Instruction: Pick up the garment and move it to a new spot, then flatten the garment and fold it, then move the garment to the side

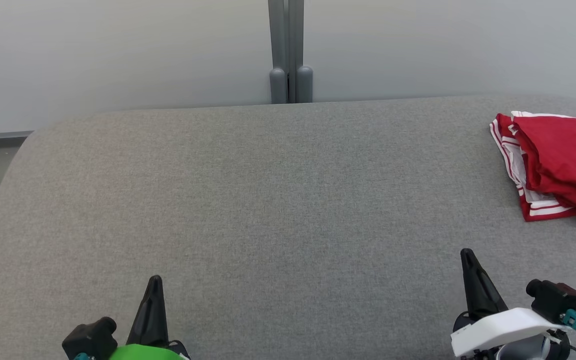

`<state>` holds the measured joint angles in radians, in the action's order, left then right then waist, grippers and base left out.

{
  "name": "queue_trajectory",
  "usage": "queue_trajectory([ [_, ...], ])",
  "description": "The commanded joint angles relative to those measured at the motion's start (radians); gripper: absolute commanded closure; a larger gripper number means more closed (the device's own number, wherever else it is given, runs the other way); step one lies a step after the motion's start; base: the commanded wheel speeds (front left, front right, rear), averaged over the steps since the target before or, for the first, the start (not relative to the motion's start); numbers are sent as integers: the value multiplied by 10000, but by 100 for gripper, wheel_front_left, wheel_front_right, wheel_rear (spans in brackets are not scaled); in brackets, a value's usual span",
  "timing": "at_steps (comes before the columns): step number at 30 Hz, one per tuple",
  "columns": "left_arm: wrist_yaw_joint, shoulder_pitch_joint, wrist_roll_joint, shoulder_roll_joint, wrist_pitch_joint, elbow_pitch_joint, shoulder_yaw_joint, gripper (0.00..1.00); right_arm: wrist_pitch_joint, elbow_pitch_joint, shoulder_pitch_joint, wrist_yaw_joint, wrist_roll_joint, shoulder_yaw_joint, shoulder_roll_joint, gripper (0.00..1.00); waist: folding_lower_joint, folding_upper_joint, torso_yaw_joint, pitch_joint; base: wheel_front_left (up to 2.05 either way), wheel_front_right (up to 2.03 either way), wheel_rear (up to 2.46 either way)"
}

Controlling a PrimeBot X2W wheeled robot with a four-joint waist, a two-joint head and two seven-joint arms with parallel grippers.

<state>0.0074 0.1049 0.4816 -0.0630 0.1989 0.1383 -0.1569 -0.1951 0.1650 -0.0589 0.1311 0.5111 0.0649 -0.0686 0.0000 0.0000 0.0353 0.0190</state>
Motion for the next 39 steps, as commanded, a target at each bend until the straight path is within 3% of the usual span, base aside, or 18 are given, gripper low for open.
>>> queue_trajectory([
  [1,-82,-356,458,-96,-71,-66,110,100,67,-90,295,-1,449,-71,-62,100,0,0,-4,-3,0,0,0],
  [17,-401,-805,3193,-210,-616,214,504,100,655,102,635,-2,3048,-328,-121,100,0,0,-59,-37,0,0,0],
  [39,-728,-1243,5972,-271,-1259,450,1011,100,1324,311,982,-1,5738,-656,-139,100,0,0,-130,-82,0,0,0],
])
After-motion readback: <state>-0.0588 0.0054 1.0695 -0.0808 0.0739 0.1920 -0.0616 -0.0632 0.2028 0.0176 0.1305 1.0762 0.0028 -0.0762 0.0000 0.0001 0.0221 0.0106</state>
